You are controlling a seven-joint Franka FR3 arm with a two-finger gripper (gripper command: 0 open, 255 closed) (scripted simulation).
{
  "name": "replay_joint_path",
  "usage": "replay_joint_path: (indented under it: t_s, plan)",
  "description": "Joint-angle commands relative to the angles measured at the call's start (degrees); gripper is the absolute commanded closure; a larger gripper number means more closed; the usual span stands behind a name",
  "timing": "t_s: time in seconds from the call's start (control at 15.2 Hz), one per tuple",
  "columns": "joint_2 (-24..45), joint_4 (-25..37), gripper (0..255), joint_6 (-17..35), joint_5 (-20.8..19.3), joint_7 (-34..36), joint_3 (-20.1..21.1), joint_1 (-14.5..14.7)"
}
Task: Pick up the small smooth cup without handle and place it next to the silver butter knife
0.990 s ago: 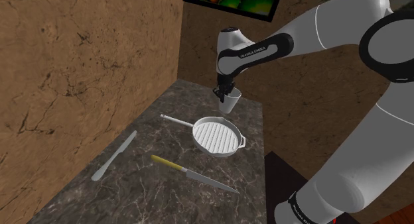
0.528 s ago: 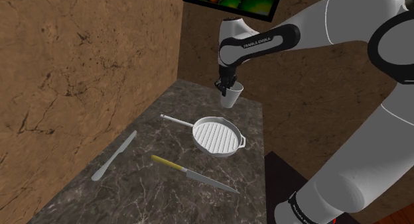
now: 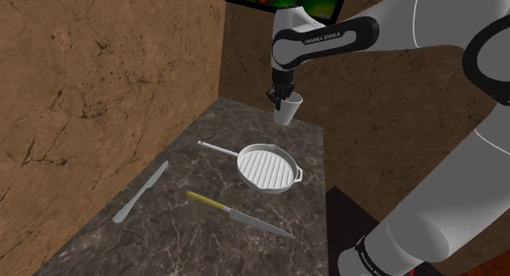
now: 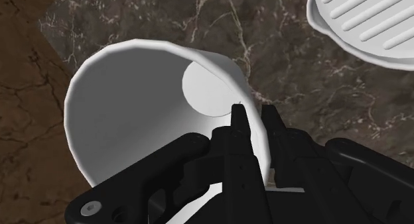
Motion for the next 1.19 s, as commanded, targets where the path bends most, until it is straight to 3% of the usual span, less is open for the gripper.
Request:
replay_joint_path:
  t_s: [0.0, 1.12]
  plan:
    - [-0.5, 0.9, 255, -1.4, 0.2, -0.4, 0.0, 0.0]
    - [-2.0, 12.2, 255, -13.9, 1.0, -3.0, 0.2, 0.2]
